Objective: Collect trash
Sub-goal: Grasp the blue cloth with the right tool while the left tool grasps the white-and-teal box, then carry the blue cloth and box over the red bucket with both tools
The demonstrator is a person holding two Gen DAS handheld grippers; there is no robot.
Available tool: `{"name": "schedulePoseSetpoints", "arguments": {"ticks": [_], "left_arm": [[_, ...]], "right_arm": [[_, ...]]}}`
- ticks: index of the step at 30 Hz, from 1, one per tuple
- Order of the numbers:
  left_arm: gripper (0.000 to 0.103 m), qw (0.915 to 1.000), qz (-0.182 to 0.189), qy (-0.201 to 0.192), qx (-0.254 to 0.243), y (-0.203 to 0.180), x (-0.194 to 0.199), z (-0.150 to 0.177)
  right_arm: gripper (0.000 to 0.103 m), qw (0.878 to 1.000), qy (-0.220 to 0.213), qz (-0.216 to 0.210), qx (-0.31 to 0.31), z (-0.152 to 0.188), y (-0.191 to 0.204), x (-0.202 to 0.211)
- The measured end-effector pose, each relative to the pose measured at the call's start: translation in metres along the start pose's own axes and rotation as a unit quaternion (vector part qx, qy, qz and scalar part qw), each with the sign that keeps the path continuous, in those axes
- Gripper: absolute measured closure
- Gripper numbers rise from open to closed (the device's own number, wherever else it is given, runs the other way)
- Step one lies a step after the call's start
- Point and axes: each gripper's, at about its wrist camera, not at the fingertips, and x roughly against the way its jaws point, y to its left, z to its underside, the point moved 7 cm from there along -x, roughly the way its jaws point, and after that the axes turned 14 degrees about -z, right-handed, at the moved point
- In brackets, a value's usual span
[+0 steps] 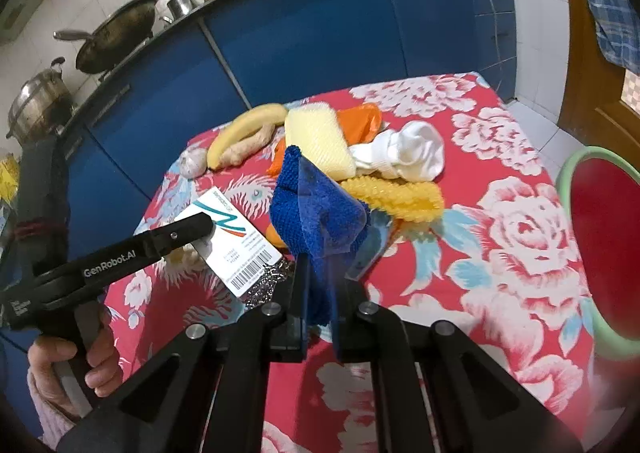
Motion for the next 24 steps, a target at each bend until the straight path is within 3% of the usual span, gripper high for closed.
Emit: {"name": "schedulePoseSetpoints", "arguments": {"ticks": [7, 17, 24], "left_arm": [[0.079, 0.9992, 0.008, -0.037, -0.011, -0.011, 0.023, -0.006], [0.08, 0.9947, 0.014, -0.101, -0.017, -0.027, 0.072, -0.02], [0.08, 0.9886, 0.034, -0.139, -0.045, -0.058, 0.114, -0.029]], "right_arm": [[0.092, 1.0, -0.025, 0.007, -0.006, -0.003, -0.009, 0.029], [0.092, 0.999, -0.047, 0.011, -0.01, 0.0, -0.017, 0.068], [0.092, 0.997, -0.071, 0.019, -0.019, -0.002, -0.027, 0.1]]}}
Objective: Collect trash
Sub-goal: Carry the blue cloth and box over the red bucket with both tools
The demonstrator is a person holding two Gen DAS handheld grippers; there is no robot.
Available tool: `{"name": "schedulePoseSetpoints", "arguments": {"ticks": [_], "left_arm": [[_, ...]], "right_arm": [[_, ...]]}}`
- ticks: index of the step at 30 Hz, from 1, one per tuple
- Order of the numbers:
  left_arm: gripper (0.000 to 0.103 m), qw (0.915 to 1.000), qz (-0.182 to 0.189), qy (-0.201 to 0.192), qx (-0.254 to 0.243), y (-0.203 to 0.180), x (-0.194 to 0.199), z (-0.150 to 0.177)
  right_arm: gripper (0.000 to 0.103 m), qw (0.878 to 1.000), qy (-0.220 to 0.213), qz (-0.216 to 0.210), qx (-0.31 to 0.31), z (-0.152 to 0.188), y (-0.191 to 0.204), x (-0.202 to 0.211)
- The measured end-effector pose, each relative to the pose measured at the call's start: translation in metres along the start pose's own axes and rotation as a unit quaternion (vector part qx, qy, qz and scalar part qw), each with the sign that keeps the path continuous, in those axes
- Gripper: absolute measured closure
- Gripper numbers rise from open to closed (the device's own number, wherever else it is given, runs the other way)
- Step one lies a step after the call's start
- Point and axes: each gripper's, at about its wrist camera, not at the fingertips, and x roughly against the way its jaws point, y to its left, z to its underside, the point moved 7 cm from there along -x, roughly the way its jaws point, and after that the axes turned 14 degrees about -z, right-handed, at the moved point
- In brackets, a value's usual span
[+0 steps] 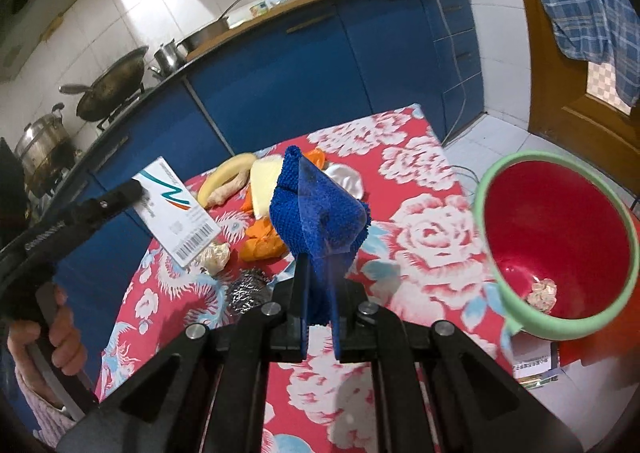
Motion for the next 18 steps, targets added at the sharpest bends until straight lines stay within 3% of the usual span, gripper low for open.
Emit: {"name": "schedulePoseSetpoints", "arguments": {"ticks": [18], "left_arm": [[0.081, 0.9947, 0.072, -0.006, -0.073, -0.131, -0.01, 0.0]], "right_arm": [[0.092, 0.995, -0.066, 0.062, -0.049, -0.016, -0.069, 0.082]]}}
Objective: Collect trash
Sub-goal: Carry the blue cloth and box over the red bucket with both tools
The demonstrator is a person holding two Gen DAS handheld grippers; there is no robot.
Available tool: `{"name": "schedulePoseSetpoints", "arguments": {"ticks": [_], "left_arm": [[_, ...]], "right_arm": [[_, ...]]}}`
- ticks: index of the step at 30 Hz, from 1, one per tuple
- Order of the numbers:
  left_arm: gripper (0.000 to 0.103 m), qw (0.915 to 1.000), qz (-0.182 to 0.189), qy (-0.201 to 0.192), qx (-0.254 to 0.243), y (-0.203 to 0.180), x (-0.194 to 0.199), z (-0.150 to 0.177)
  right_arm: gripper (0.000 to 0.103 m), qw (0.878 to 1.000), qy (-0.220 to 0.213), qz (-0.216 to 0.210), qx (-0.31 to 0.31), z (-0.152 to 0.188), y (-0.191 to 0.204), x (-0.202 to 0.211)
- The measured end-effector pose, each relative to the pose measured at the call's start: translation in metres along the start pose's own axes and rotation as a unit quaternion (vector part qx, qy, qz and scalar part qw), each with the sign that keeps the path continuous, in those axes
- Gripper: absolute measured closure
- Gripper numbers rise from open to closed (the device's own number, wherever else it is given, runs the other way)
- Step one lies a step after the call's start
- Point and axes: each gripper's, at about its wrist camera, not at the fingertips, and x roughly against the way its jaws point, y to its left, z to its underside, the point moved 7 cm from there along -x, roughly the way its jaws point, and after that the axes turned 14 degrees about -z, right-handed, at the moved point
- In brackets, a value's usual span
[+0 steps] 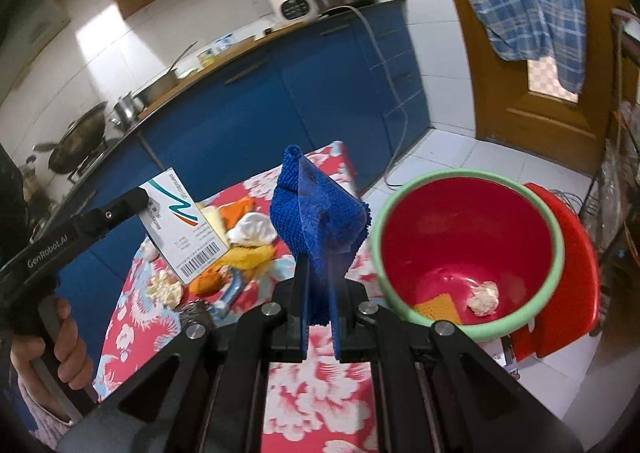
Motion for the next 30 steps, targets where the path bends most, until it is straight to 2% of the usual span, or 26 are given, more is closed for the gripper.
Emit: {"name": "schedulePoseSetpoints", "arguments": {"ticks": [14, 23, 30], "left_arm": [[0.081, 0.9968, 0.039, 0.045, -0.053, -0.105, -0.068, 0.031], [0.081, 0.9941, 0.05, 0.078, -0.056, -0.135, -0.108, 0.05], [0.079, 0.9909, 0.044, 0.105, -0.071, -0.143, -0.125, 0.061]], "right_arm": [[0.092, 0.997, -0.011, 0.043, -0.065, 0.008, -0.093, 0.014], [0.09, 0.992, -0.002, 0.061, -0.112, 0.019, -0.14, 0.005], [0.083, 0.988, -0.003, 0.067, -0.138, 0.025, -0.157, 0.002]]}}
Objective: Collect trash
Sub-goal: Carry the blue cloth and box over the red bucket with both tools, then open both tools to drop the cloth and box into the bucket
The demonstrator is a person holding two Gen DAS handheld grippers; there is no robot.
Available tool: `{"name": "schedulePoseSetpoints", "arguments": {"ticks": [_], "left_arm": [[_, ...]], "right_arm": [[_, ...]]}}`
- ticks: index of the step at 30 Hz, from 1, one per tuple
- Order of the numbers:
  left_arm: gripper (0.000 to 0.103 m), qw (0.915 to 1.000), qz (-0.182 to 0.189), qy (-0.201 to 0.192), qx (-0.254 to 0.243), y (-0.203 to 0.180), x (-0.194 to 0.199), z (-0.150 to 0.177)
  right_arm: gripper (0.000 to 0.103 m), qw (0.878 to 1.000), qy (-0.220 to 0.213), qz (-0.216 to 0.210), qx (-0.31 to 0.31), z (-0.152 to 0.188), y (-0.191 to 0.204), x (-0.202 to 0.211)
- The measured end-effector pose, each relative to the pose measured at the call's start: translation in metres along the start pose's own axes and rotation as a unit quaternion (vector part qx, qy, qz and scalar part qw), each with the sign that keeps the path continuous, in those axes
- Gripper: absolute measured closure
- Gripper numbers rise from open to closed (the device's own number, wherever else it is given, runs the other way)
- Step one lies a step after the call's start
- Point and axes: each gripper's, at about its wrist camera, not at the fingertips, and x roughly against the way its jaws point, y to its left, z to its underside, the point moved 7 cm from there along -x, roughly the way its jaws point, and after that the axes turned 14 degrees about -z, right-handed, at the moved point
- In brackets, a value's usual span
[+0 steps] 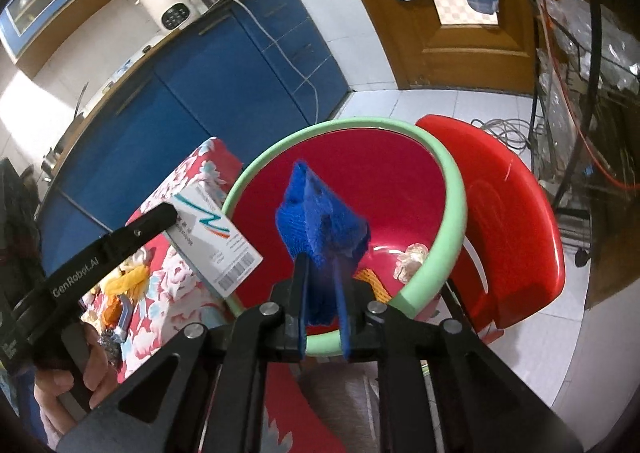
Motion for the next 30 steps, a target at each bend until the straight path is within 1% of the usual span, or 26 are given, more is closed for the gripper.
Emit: {"name": "schedulePoseSetpoints", "arguments": {"ticks": [1, 2, 3, 4, 5, 7, 9, 11, 13, 16, 19, 27, 30], "left_arm": [[0.076, 1.0, -0.002, 0.006, -0.002, 0.0, -0.002, 0.002], [0.07, 1.0, -0.003, 0.009, -0.002, 0.001, -0.003, 0.003], [0.067, 0.9999, -0.004, 0.012, -0.001, 0.002, -0.004, 0.003], [0.065, 0.9999, -0.004, 0.012, 0.0, 0.003, -0.005, 0.004], [0.065, 0.9999, -0.006, 0.012, 0.001, 0.004, -0.004, 0.005], [0.065, 0.9999, -0.009, 0.012, 0.001, 0.006, -0.003, 0.005], [0.065, 0.9999, -0.01, 0.009, 0.001, 0.008, 0.0, 0.005], [0.065, 0.9999, -0.014, 0.008, 0.003, 0.014, 0.005, 0.006], [0.065, 0.9998, -0.017, 0.008, 0.008, 0.019, 0.01, 0.007], [0.065, 0.9995, -0.023, 0.011, 0.019, 0.032, 0.018, 0.011], [0.065, 0.9991, -0.036, 0.009, 0.022, 0.046, 0.03, 0.014], [0.065, 0.9964, -0.07, -0.011, 0.045, 0.091, 0.069, 0.017], [0.065, 0.9946, -0.085, -0.014, 0.057, 0.113, 0.082, 0.021]], "right_arm": [[0.081, 1.0, 0.001, -0.001, -0.003, 0.0, -0.001, 0.0], [0.081, 1.0, 0.0, -0.002, -0.004, 0.0, -0.002, -0.001], [0.081, 1.0, -0.001, -0.002, -0.005, 0.0, -0.002, 0.0], [0.076, 1.0, -0.002, -0.001, -0.004, 0.0, -0.001, 0.001], [0.074, 1.0, -0.005, 0.002, -0.004, -0.001, -0.001, 0.002], [0.064, 1.0, -0.017, 0.009, 0.002, -0.001, 0.001, 0.009], [0.059, 1.0, -0.021, 0.01, 0.005, -0.001, 0.004, 0.014], [0.058, 1.0, -0.021, 0.008, 0.007, 0.0, 0.007, 0.017], [0.054, 1.0, -0.019, 0.008, 0.011, 0.002, 0.011, 0.02], [0.05, 1.0, -0.017, 0.004, 0.016, 0.005, 0.018, 0.023], [0.047, 1.0, -0.016, -0.003, 0.024, 0.006, 0.03, 0.026], [0.045, 0.998, -0.016, -0.028, 0.056, 0.011, 0.073, 0.031], [0.042, 0.997, -0.013, -0.04, 0.065, 0.015, 0.089, 0.027]]}}
